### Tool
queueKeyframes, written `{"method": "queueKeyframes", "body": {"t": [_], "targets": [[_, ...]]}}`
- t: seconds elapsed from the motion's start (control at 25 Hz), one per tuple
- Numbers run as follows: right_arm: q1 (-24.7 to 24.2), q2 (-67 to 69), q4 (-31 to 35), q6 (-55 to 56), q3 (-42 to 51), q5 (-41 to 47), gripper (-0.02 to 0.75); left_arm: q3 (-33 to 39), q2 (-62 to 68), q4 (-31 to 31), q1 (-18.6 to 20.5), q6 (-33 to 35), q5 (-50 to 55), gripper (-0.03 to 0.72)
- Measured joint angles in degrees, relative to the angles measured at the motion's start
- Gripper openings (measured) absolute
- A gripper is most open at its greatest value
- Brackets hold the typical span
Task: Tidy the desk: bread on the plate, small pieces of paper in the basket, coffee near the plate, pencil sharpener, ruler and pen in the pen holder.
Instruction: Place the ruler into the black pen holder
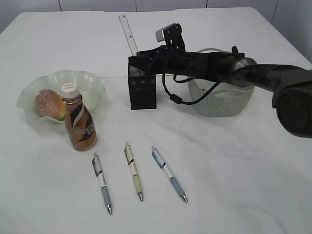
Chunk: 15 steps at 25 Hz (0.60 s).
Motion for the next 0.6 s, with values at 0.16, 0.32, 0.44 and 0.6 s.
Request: {"method": "queueKeyframes", "body": {"t": [0.16,0.32,0.44,0.6], "targets": [[0.0,0.0,0.0,0.0,0.0,0.0,0.295,0.0,0.0,0.0,0.0,0.0,0.0,0.433],[0.0,0.0,0.0,0.0,0.0,0.0,0.295,0.0,0.0,0.0,0.0,0.0,0.0,0.433],[0.0,0.0,0.1,0.1,0.0,0.0,0.297,0.0,0.0,0.0,0.0,0.0,0.0,0.433],[0.0,0.0,0.1,0.3,0.0,0.1,0.298,0.0,0.0,0.0,0.0,0.0,0.1,0.433]]}}
